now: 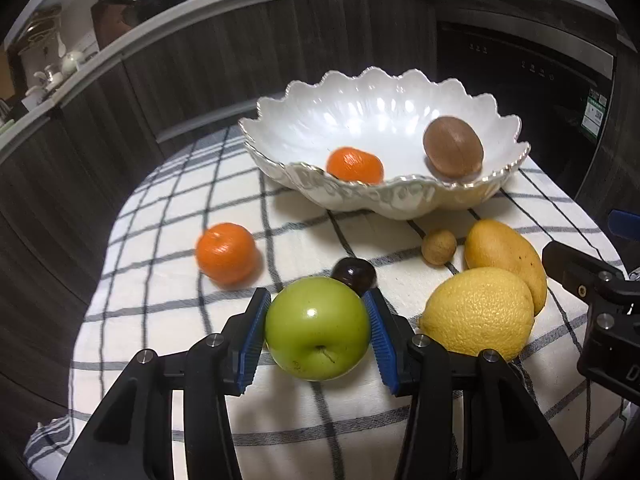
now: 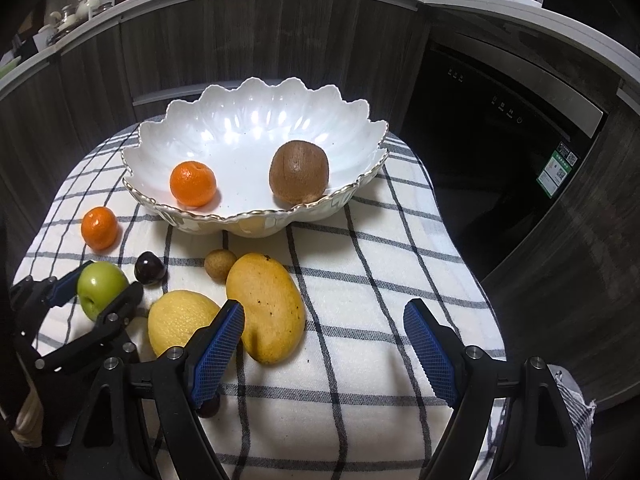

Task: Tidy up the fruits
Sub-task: 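Grasp the green apple with the left tool while the right tool grasps the lemon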

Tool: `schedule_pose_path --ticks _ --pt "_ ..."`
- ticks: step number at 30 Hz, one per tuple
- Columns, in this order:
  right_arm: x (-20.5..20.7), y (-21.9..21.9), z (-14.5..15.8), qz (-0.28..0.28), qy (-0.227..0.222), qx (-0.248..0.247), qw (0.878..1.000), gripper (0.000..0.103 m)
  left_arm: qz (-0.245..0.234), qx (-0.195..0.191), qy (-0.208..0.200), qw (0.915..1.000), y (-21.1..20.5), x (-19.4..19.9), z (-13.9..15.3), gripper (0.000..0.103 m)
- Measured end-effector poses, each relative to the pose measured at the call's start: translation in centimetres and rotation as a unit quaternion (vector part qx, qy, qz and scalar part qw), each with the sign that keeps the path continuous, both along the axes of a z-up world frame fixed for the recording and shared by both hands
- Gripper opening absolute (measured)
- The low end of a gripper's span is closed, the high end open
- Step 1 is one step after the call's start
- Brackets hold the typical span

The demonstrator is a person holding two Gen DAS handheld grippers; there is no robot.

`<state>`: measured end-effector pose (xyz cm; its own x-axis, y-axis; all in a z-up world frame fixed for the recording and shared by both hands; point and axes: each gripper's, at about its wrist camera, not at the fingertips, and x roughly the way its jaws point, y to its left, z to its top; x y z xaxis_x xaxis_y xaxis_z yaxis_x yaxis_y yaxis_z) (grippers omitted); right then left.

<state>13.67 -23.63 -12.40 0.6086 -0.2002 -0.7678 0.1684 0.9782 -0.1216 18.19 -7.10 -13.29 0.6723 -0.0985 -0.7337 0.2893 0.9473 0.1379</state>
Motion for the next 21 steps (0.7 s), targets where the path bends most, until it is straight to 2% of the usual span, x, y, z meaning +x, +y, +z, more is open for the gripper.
schedule_pose_path --ticks 10,14,21 --pt "-0.2 1.5 0.9 0.027 -0.015 0.01 0.999 0.083 0.033 0.004 -0.01 0.9994 2.2 -1.4 1.5 0.048" --pt "0.2 2.9 0.8 0.051 -0.006 0.022 0.998 0.083 0.051 0.002 -0.013 0.9986 3.6 -1.8 2.1 0.048" --pt "1.2 5.3 -0.7 0.074 0.024 0.015 0.997 0.083 0.084 -0.004 -0.013 0.9963 6.2 -1.7 2.4 0.048"
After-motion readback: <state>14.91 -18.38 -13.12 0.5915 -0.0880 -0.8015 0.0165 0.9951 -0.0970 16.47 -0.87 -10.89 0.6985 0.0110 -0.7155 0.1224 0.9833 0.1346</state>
